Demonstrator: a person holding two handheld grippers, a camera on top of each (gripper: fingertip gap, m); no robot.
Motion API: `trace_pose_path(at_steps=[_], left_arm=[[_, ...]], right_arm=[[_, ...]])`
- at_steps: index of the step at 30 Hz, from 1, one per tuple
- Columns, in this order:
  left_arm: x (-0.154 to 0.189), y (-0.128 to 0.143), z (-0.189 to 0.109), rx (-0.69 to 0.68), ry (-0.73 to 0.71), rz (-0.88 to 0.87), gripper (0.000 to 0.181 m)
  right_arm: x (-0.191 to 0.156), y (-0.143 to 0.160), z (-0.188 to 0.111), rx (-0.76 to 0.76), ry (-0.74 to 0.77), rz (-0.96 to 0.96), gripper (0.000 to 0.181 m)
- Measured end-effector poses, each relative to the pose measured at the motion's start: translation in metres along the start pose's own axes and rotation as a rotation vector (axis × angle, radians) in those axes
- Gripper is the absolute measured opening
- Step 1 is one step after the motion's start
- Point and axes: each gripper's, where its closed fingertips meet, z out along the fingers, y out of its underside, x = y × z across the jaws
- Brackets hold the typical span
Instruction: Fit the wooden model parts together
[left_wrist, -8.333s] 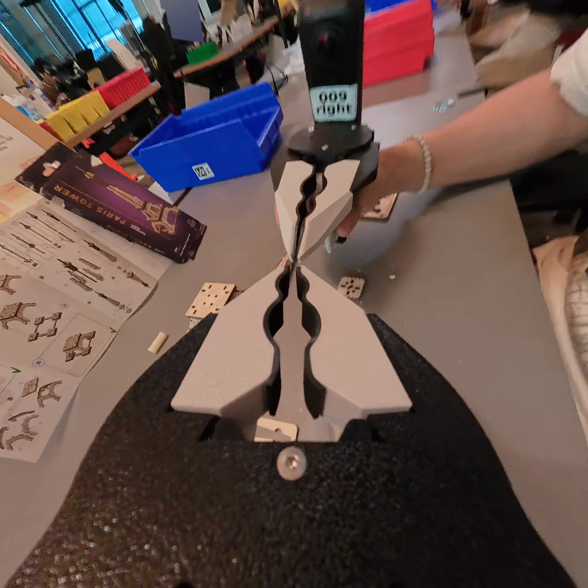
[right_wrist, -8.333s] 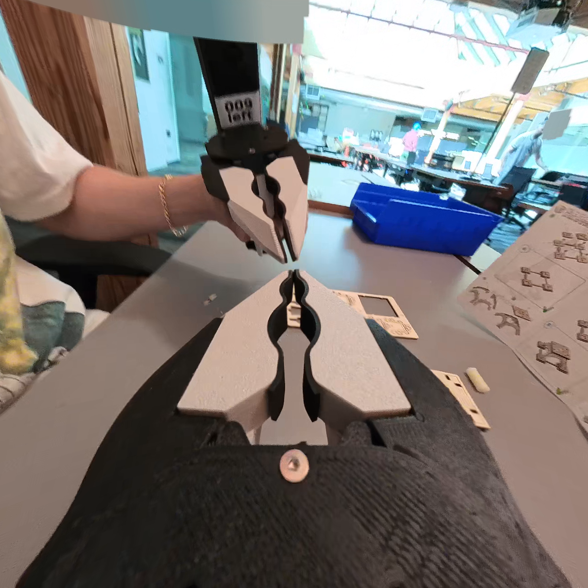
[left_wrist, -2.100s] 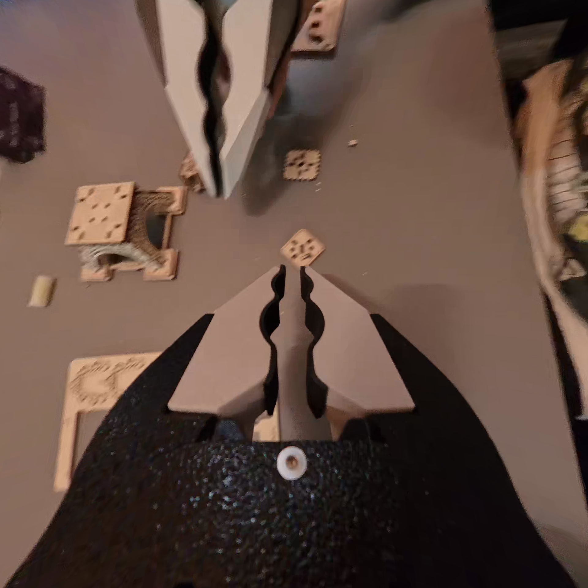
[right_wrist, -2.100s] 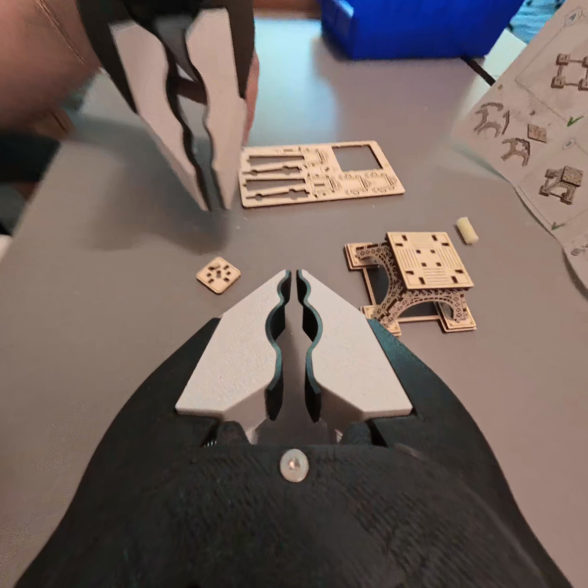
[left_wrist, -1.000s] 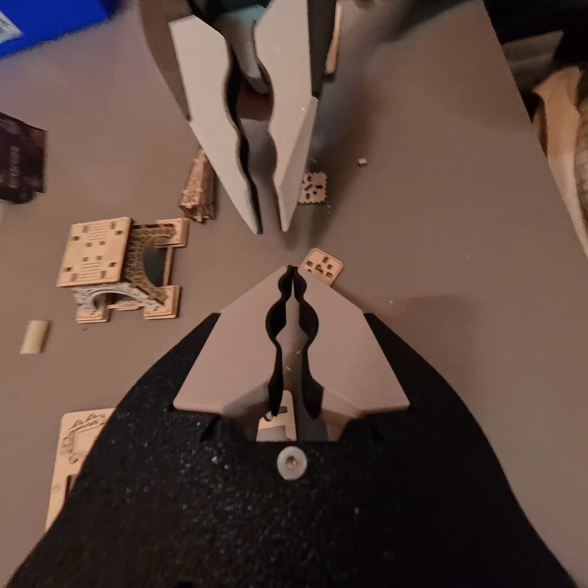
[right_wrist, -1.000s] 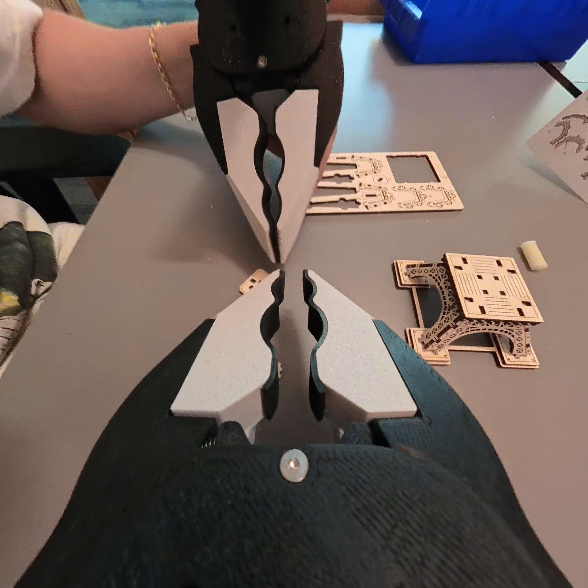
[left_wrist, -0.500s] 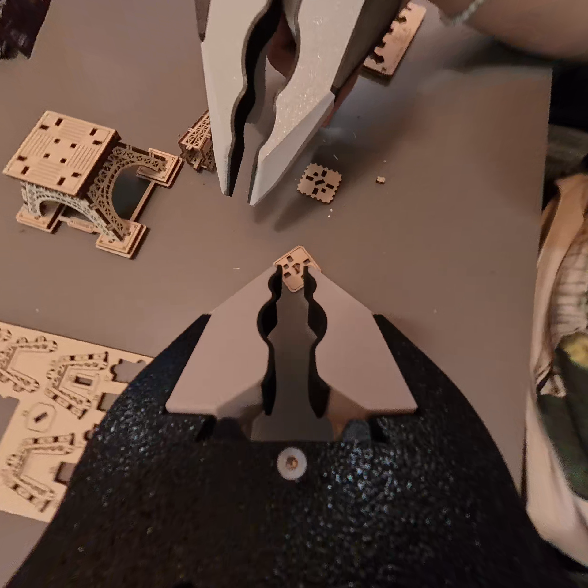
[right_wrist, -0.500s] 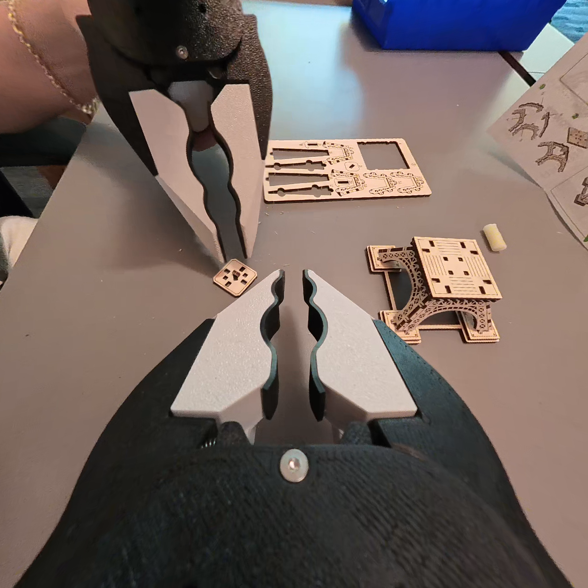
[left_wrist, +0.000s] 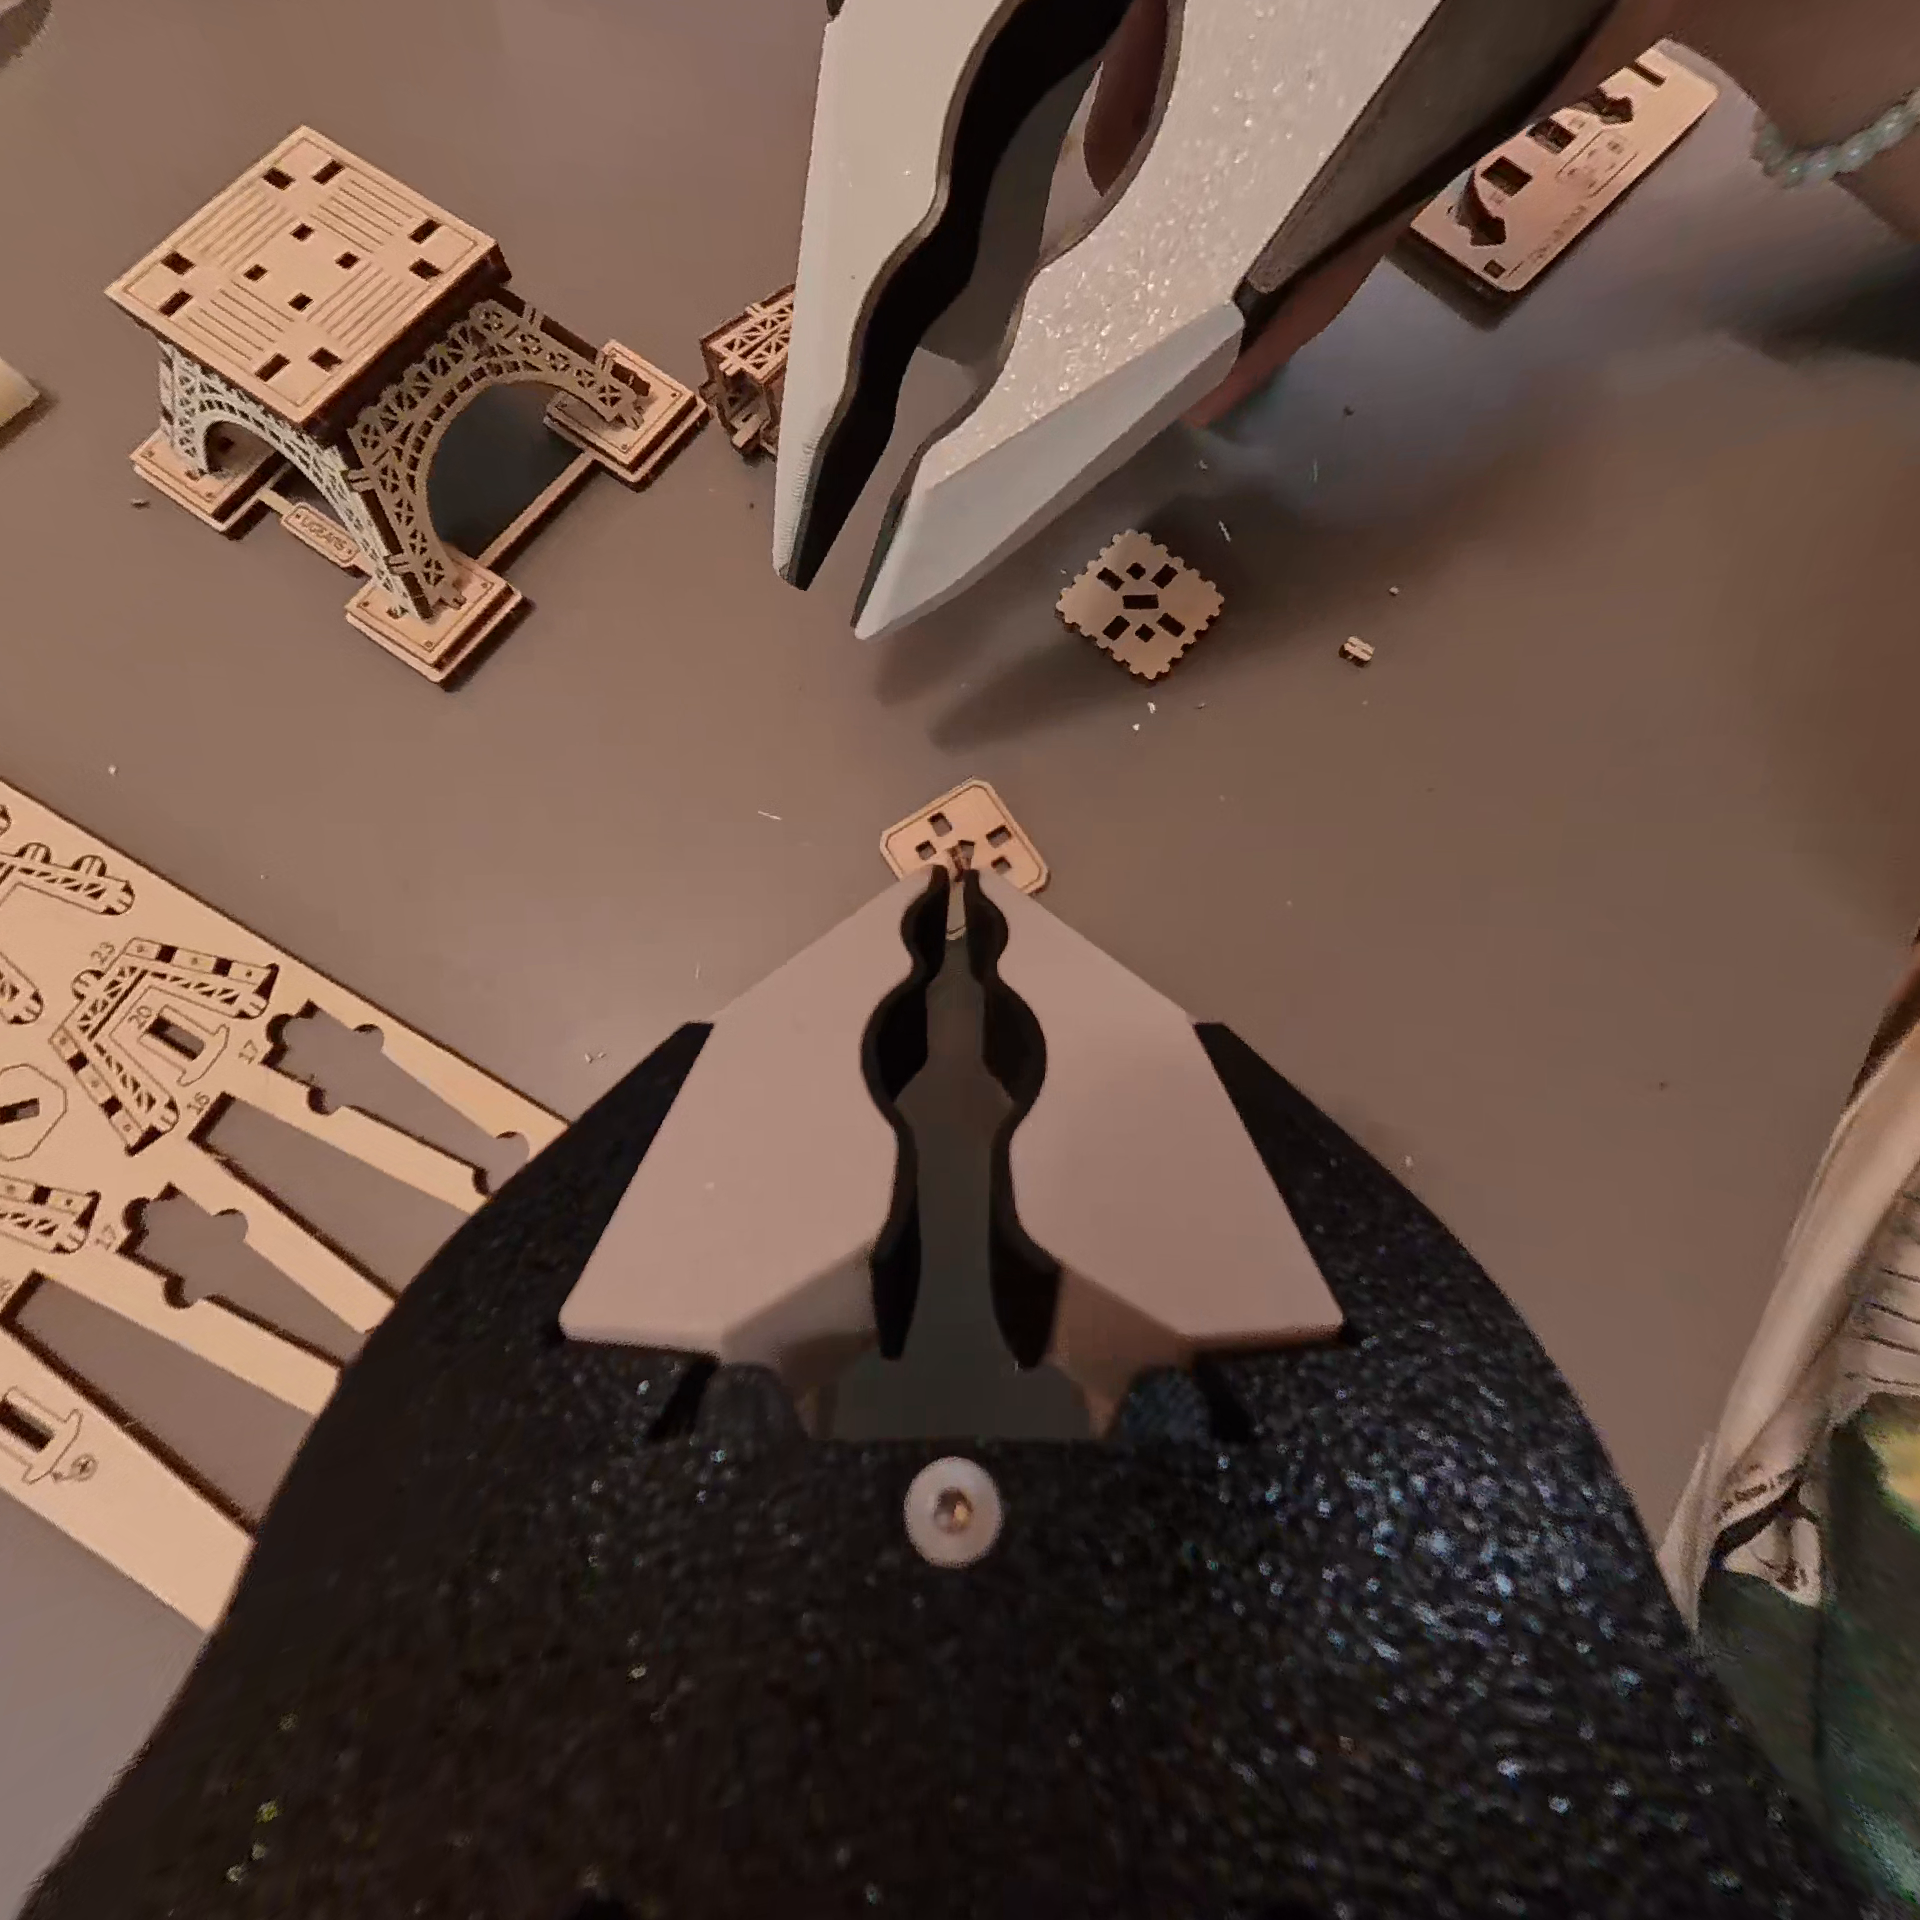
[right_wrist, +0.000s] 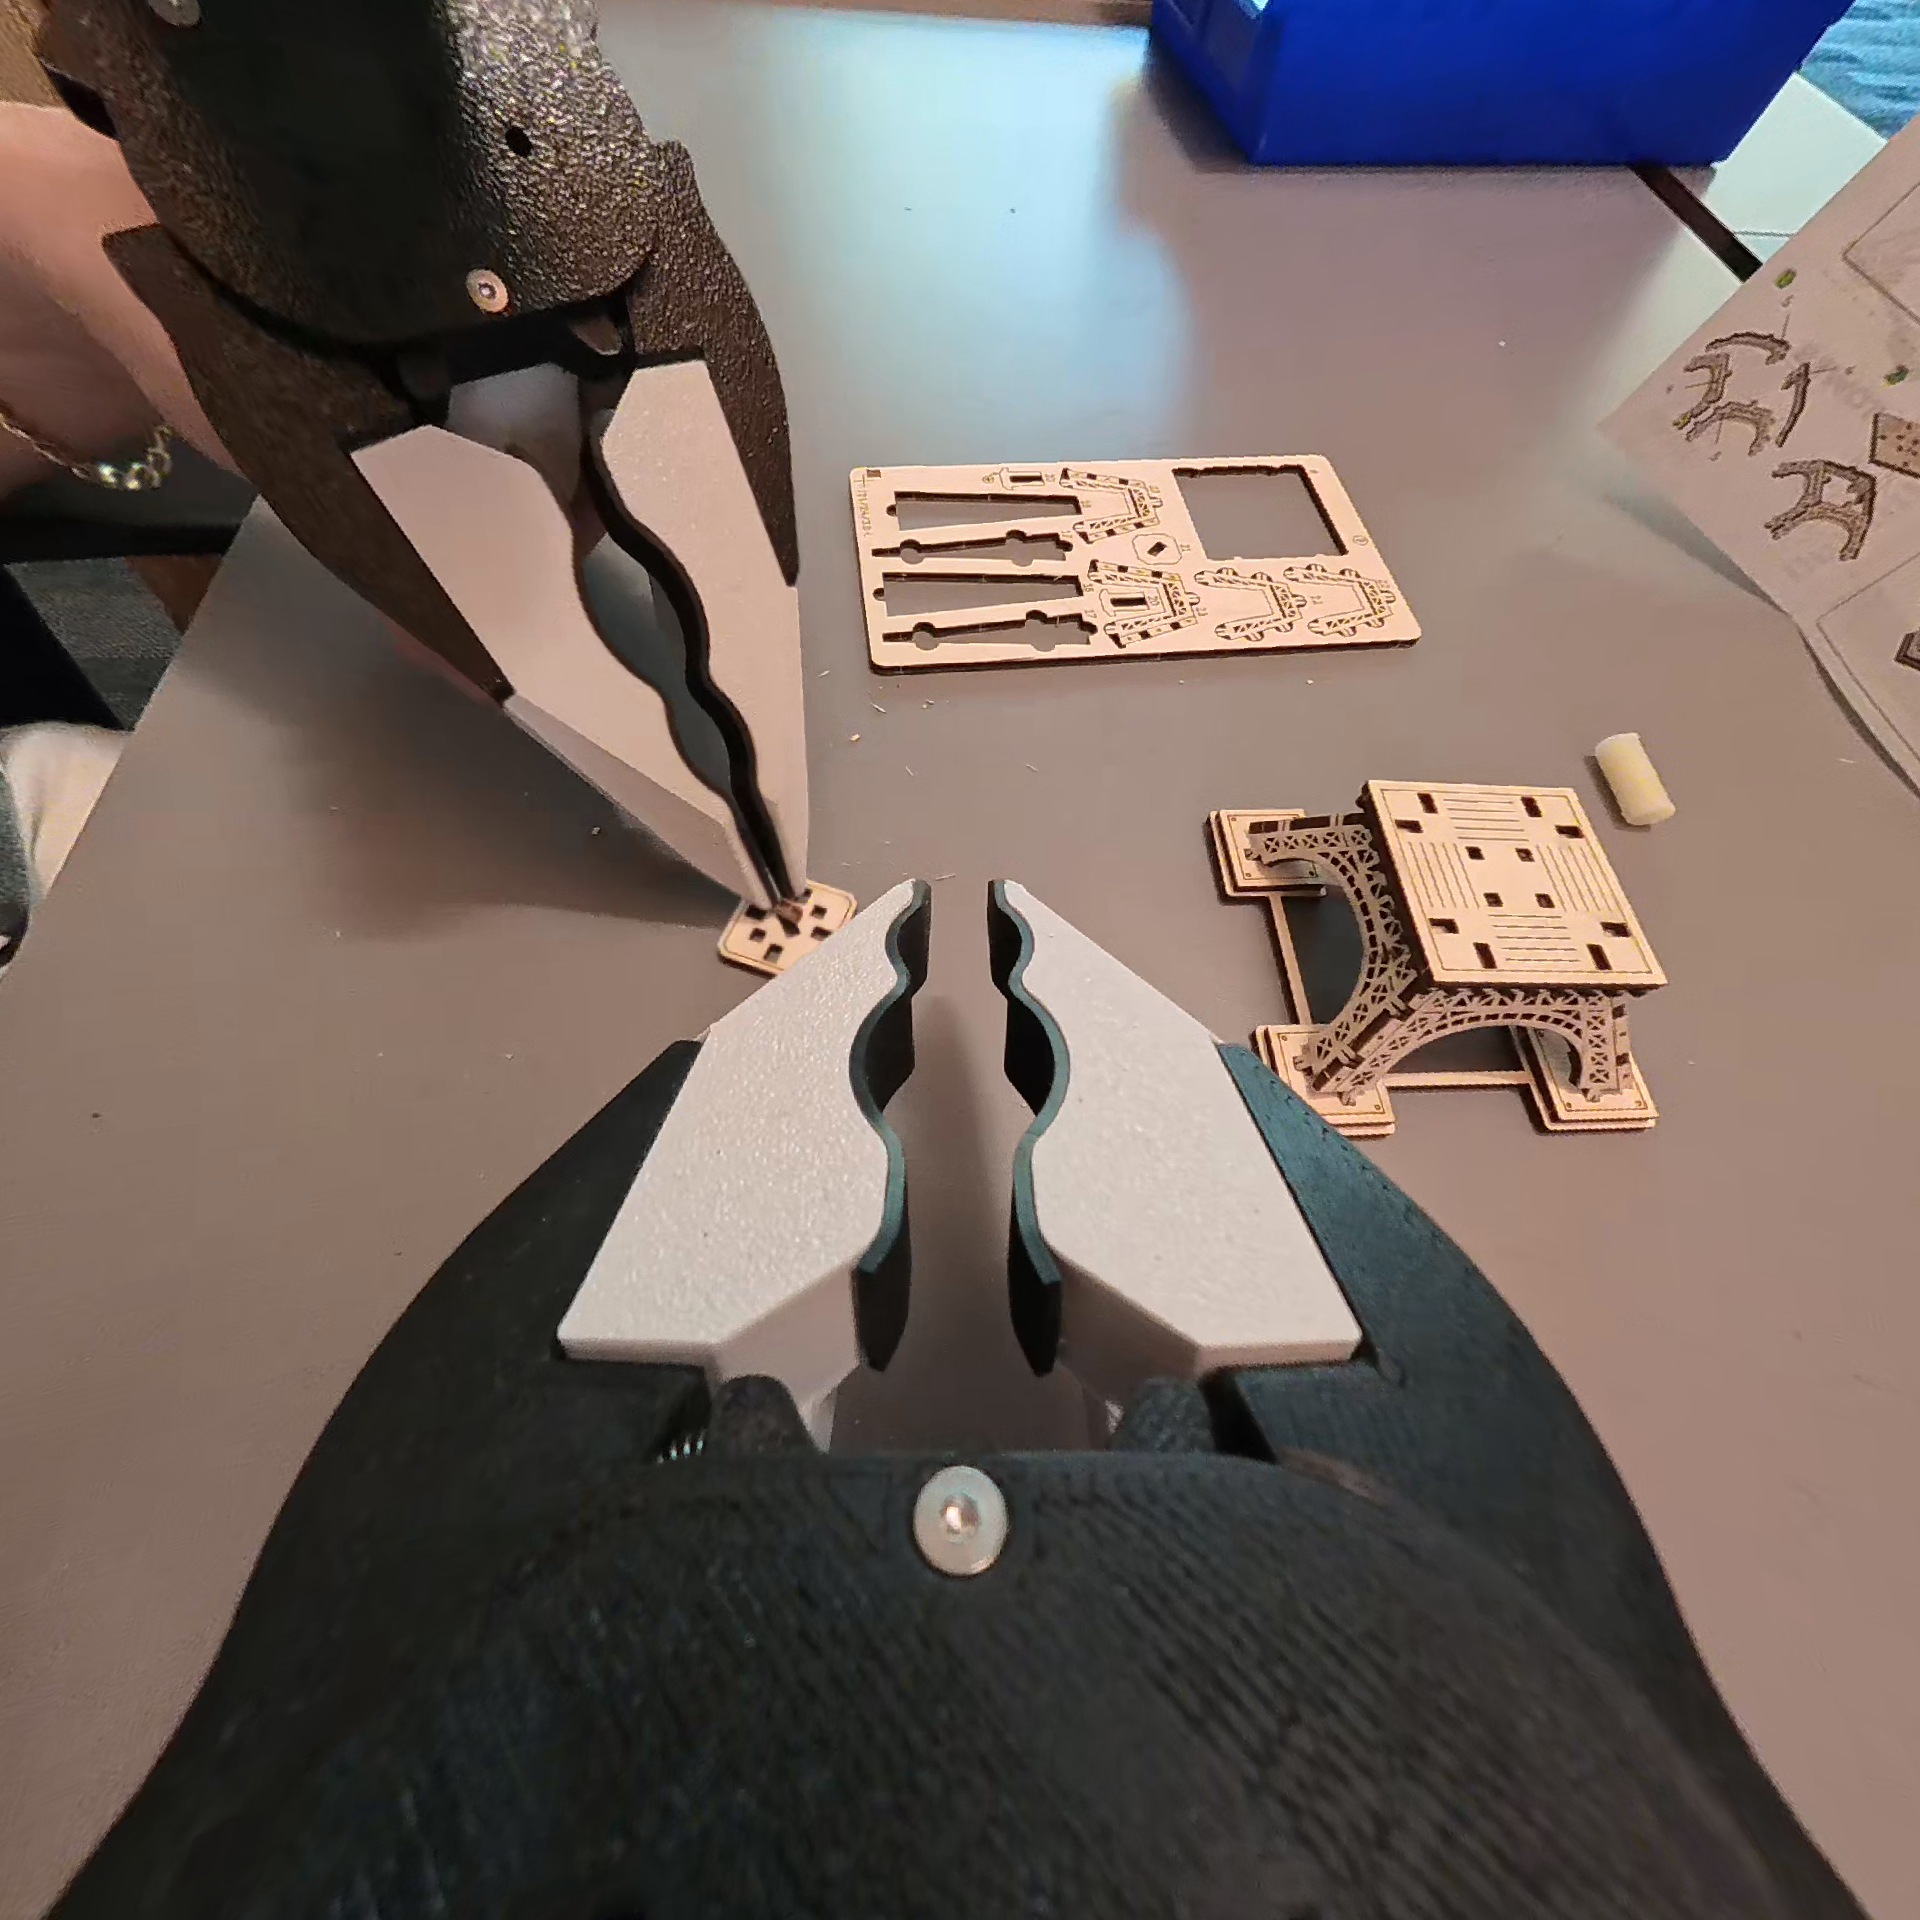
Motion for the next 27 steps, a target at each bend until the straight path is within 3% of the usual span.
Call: trace_pose_path(at_steps=[1,14,17,21,25,27], left_arm=[[-0.001,0.000,0.000,-0.003,-0.017,0.006,0.006],[-0.003,-0.003,0.002,-0.014,-0.062,0.010,0.001],[-0.009,-0.012,-0.004,0.051,-0.095,0.039,0.001],[-0.012,-0.038,-0.025,0.207,-0.184,0.307,0.001],[-0.009,-0.054,-0.040,0.333,-0.276,0.552,0.001],[-0.007,-0.057,-0.044,0.368,-0.302,0.633,0.001]], right_arm=[[0.001,0.000,0.000,-0.001,0.003,-0.001,0.009],[-0.002,0.002,0.001,-0.006,-0.010,0.004,0.009],[-0.006,-0.001,0.000,0.009,-0.032,0.013,0.009],[-0.015,-0.011,-0.004,0.069,-0.123,0.118,0.013],[-0.030,-0.029,-0.015,0.180,-0.330,0.342,0.034],[-0.029,-0.036,-0.018,0.238,-0.381,0.424,0.032]])
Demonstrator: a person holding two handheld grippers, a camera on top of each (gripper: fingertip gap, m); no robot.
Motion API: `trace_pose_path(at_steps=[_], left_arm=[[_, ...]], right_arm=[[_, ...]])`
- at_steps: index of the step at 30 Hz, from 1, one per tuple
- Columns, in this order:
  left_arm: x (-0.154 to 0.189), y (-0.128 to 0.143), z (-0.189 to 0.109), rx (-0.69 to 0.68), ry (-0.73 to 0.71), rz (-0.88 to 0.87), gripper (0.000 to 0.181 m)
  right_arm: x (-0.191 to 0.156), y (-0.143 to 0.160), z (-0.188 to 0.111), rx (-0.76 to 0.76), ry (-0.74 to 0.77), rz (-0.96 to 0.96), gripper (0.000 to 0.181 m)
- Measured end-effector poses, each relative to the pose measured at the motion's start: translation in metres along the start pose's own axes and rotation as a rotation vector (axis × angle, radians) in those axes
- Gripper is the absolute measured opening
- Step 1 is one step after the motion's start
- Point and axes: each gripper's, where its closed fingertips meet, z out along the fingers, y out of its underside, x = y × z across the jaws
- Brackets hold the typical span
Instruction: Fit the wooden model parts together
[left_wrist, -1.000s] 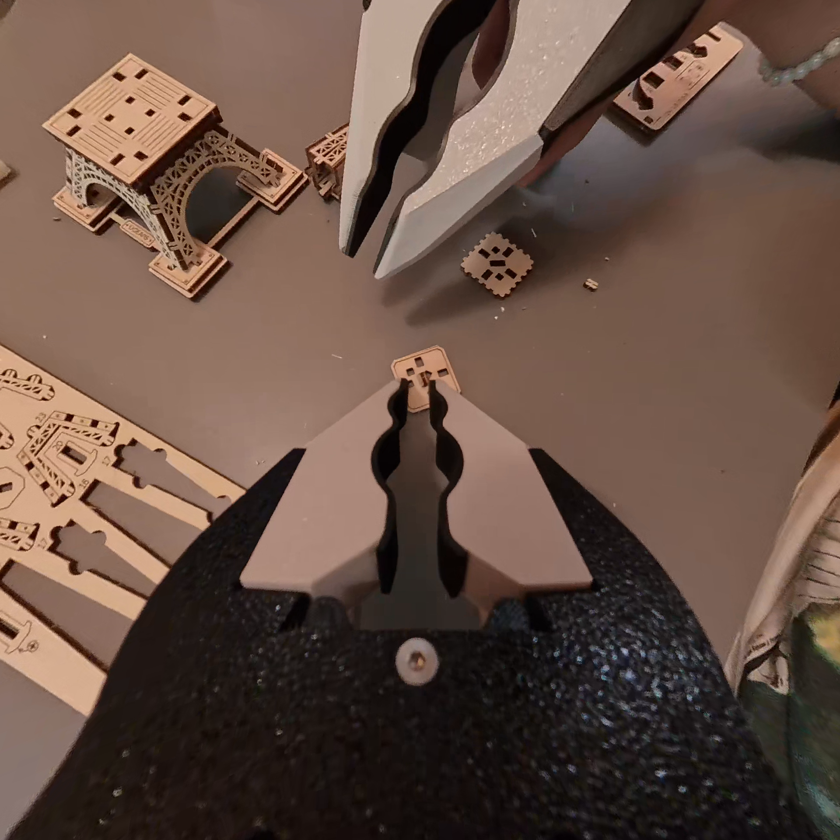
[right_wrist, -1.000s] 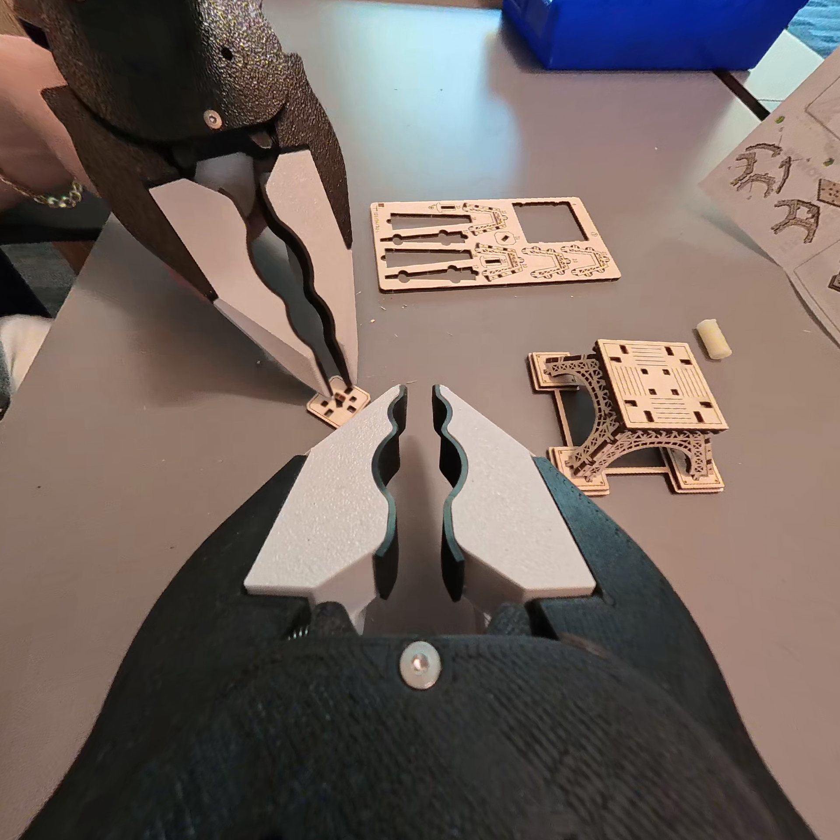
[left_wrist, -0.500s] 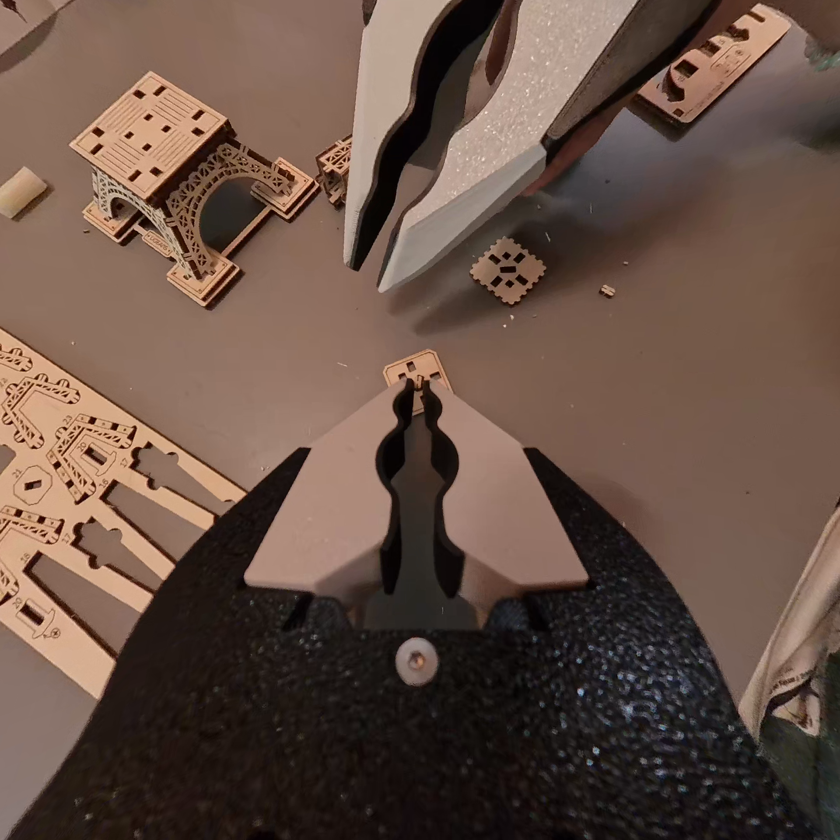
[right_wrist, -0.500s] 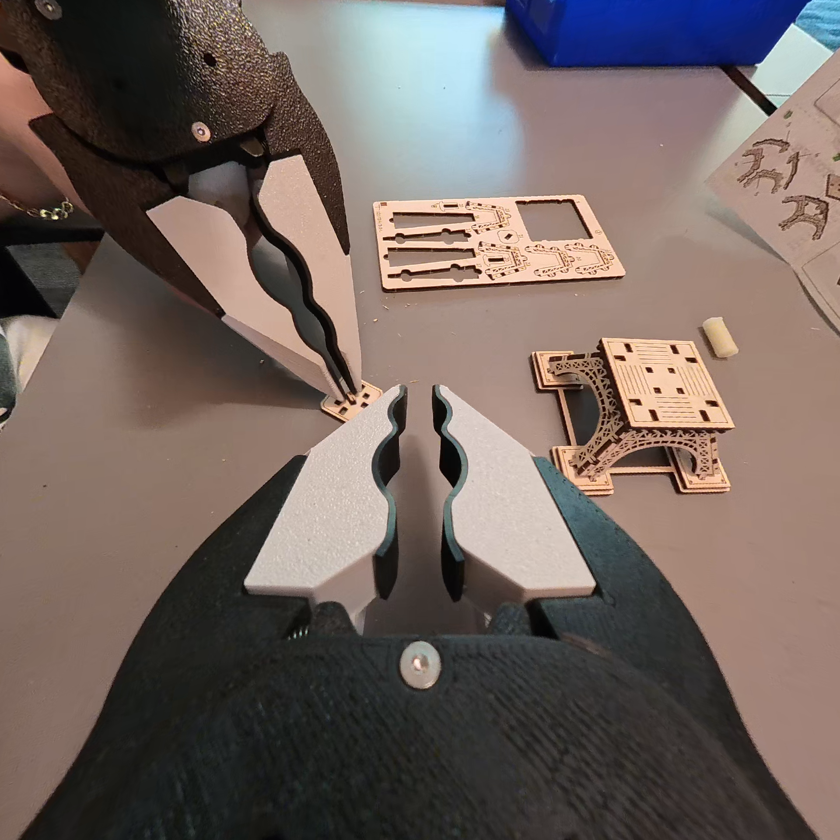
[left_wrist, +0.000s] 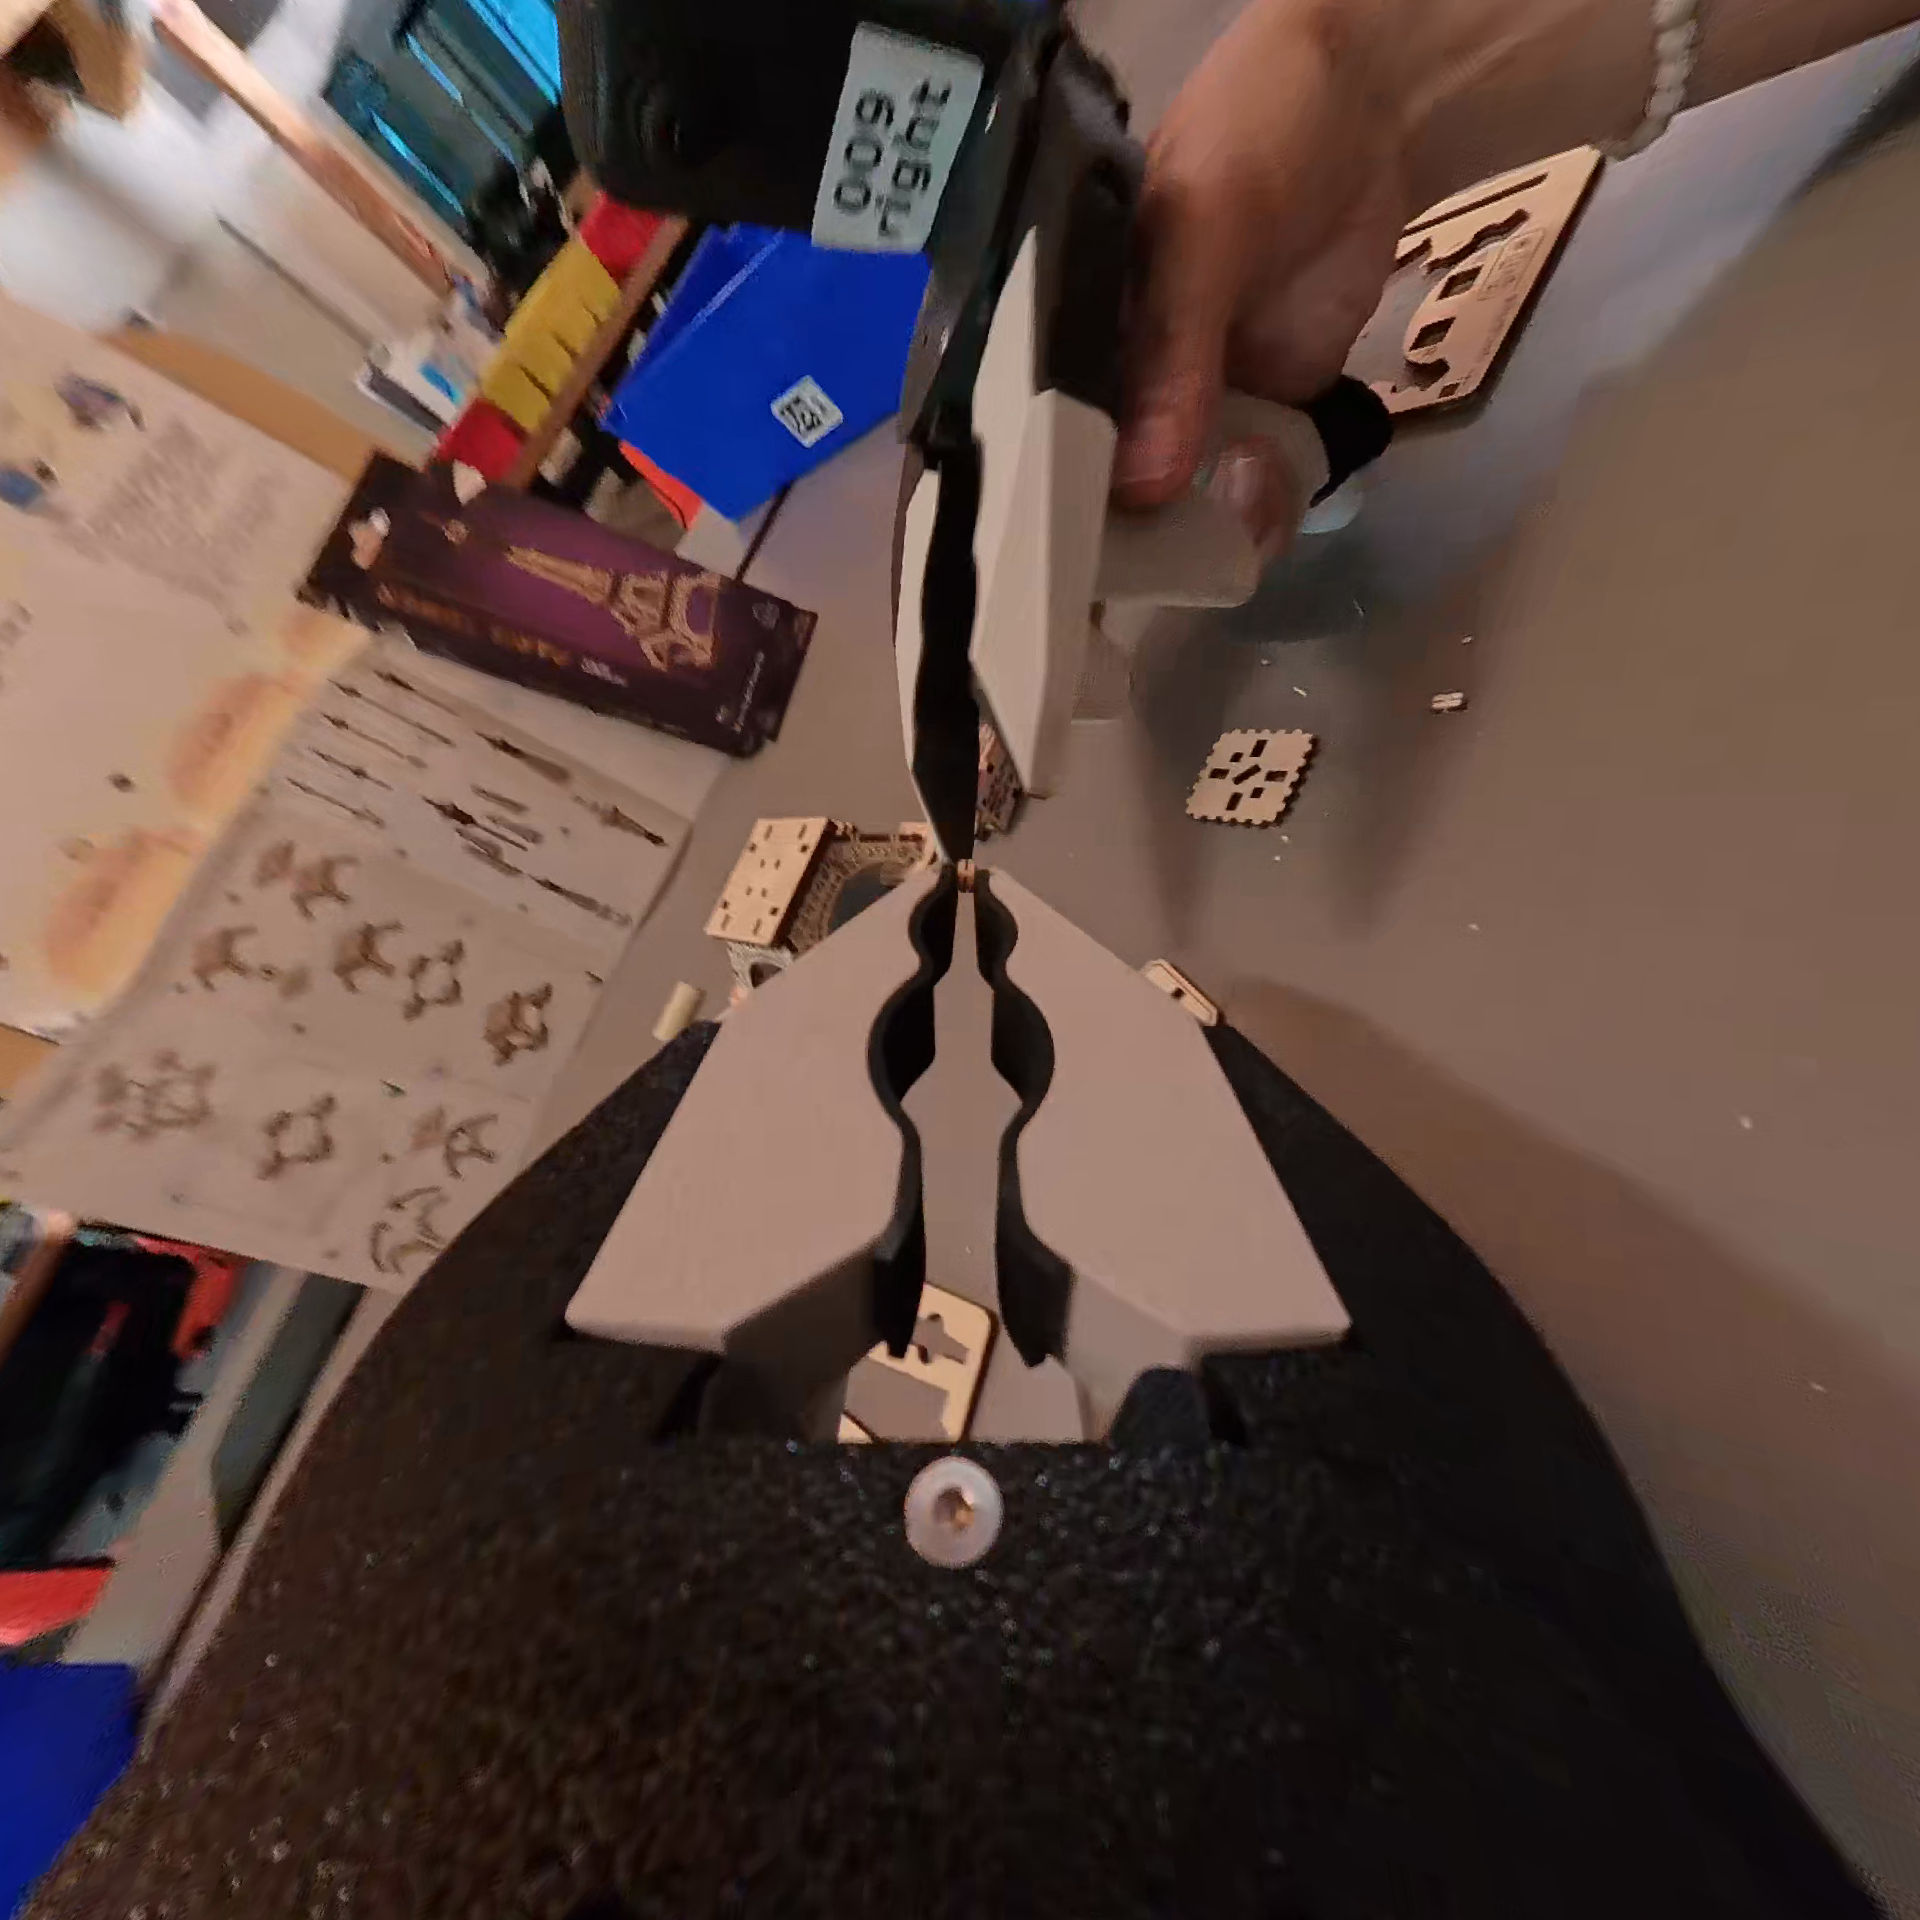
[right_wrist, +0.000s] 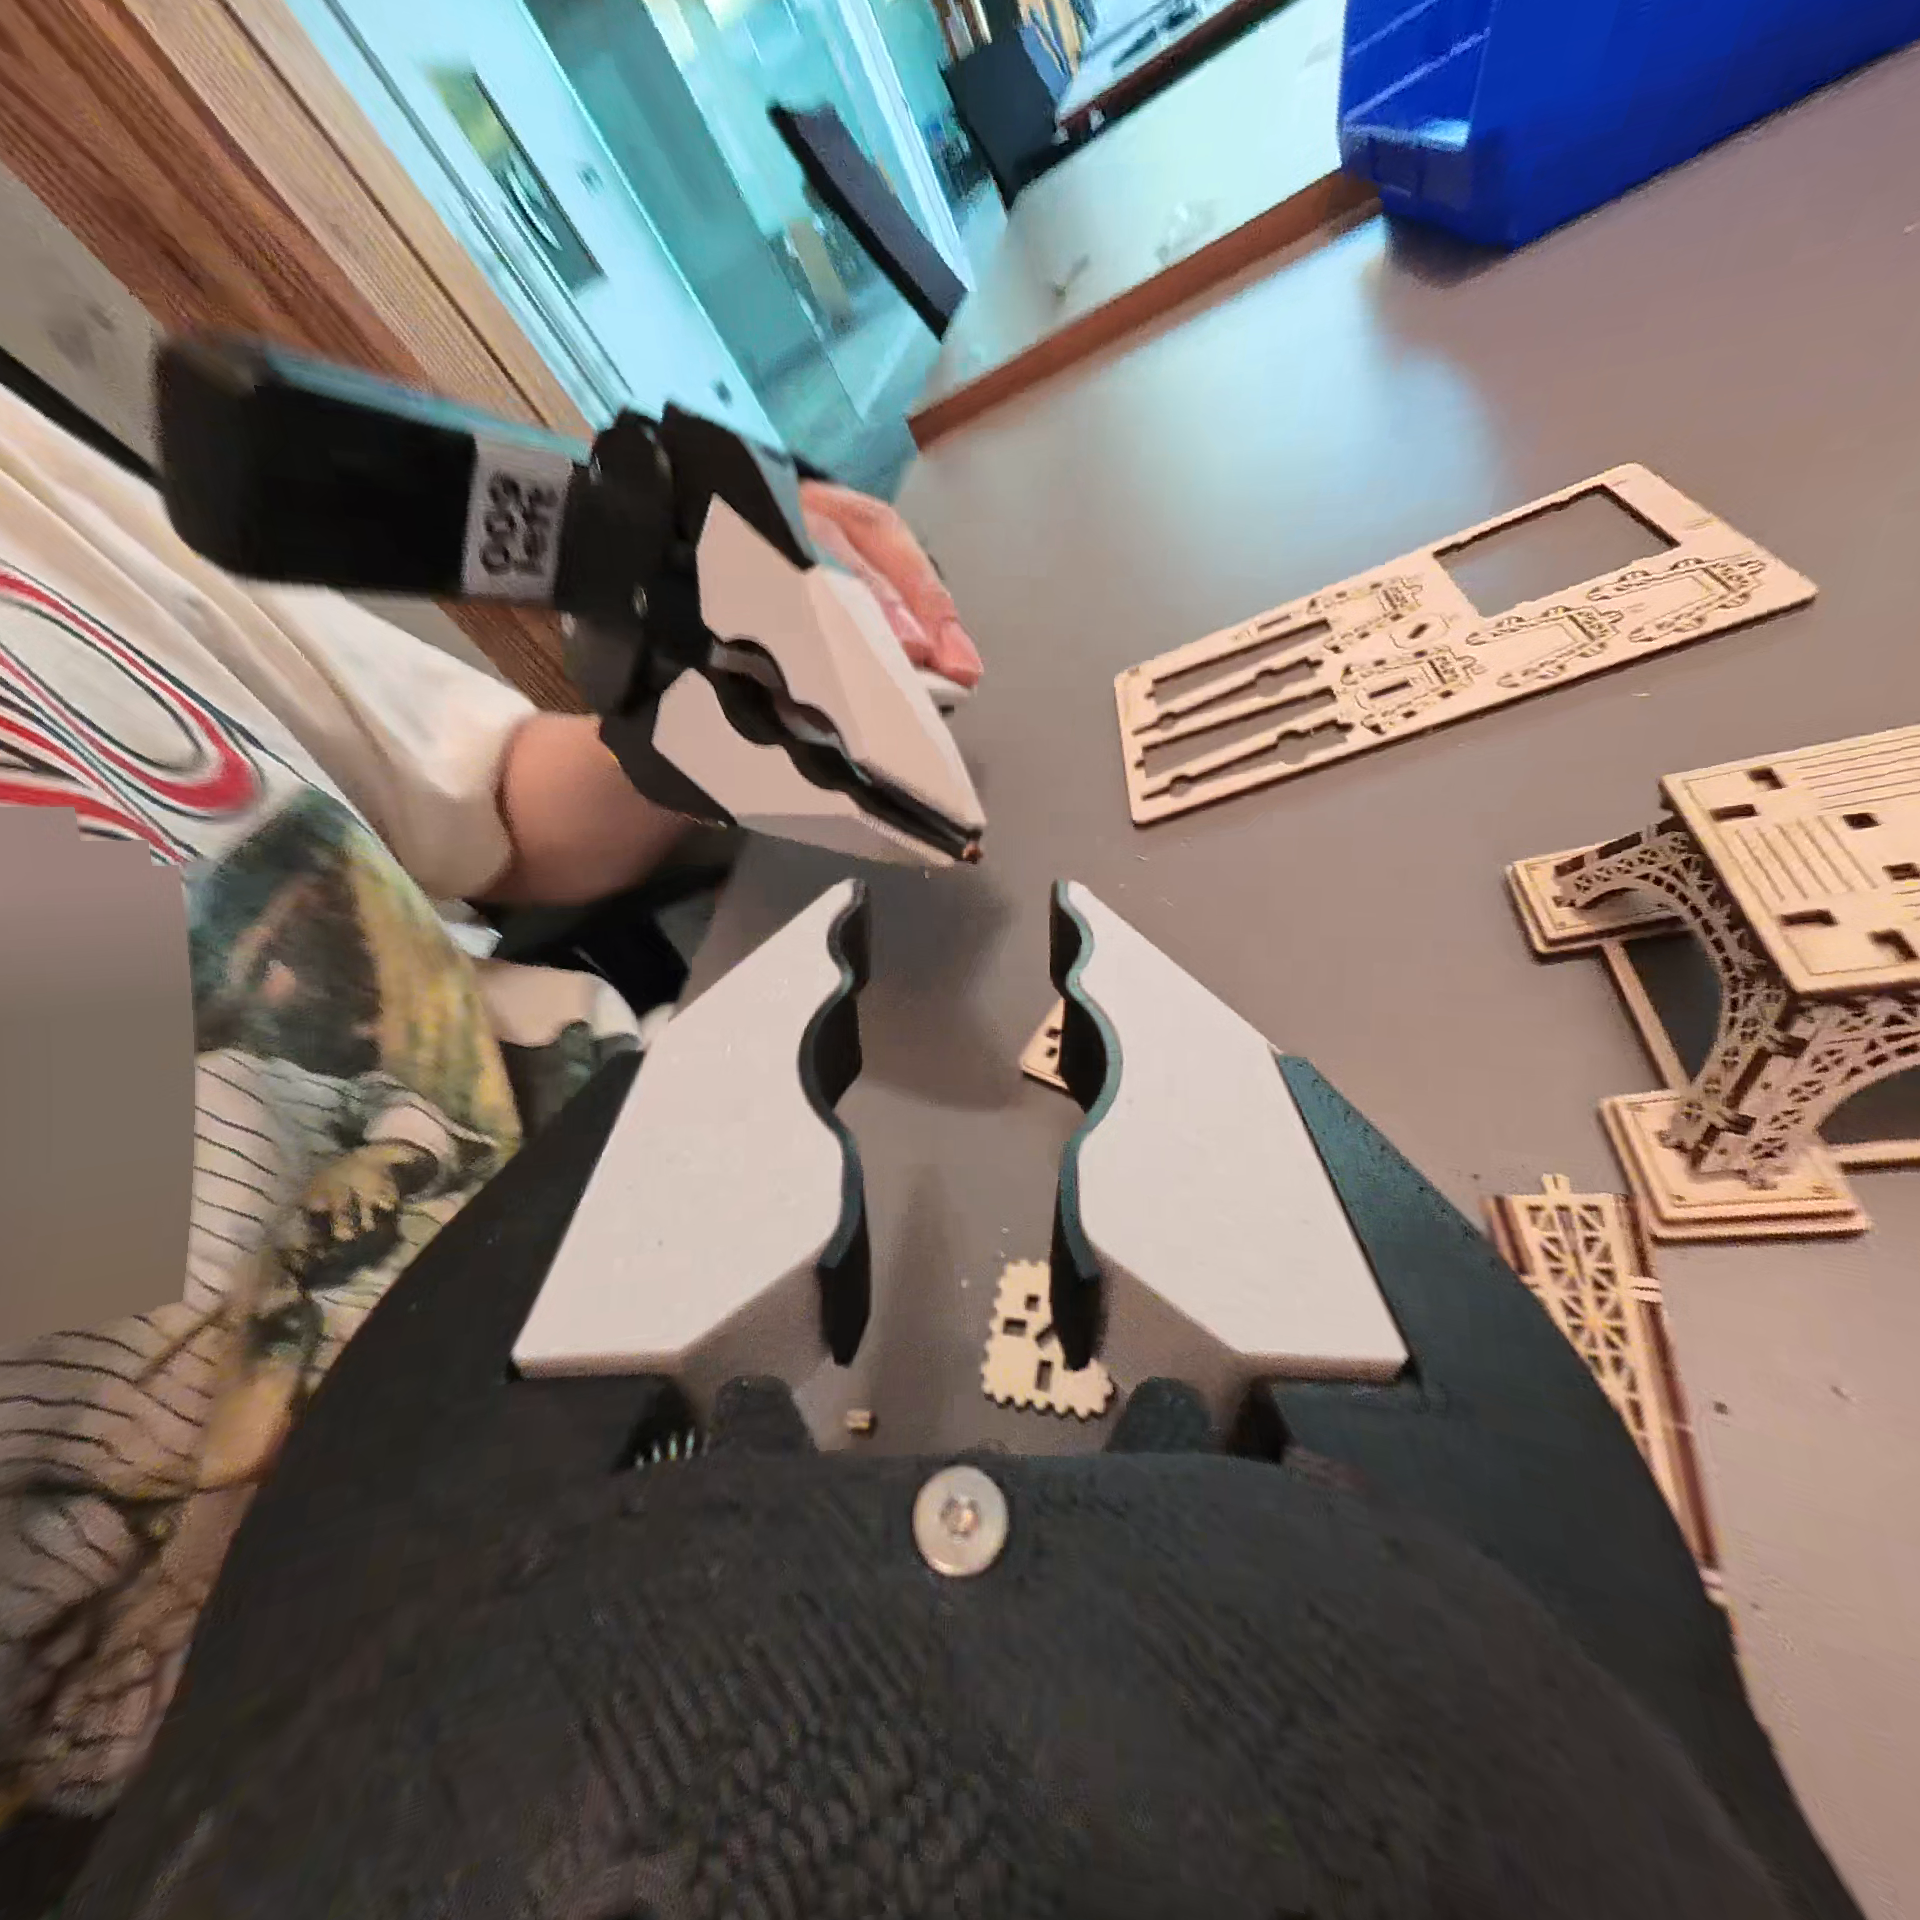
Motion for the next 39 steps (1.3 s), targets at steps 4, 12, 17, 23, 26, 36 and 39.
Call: trace_pose_path(at_steps=[4,12,17,23,26,36,39], left_arm=[[-0.001,-0.007,0.000,0.032,-0.066,0.151,0.001],[-0.004,-0.009,0.005,0.006,-0.136,0.260,0.001],[-0.005,-0.011,0.006,0.009,-0.144,0.273,0.001],[-0.007,-0.007,0.007,0.003,-0.131,0.227,0.001],[-0.009,-0.011,0.004,0.069,-0.070,-0.011,0.003],[-0.015,-0.039,-0.017,0.338,0.280,-0.604,0.006],[-0.019,-0.044,-0.021,0.394,0.273,-0.622,0.001]], right_arm=[[-0.007,-0.008,-0.002,0.065,-0.076,0.049,0.014],[0.002,-0.011,-0.003,0.090,-0.040,0.080,0.006],[-0.001,-0.009,-0.001,0.082,-0.051,0.079,0.006],[0.003,-0.011,0.000,0.096,-0.033,0.060,0.001],[-0.001,-0.015,-0.002,0.117,-0.052,0.002,0.001],[-0.026,-0.038,-0.006,0.266,-0.019,-0.396,0.001],[-0.032,-0.044,-0.010,0.316,-0.013,-0.465,0.001]])
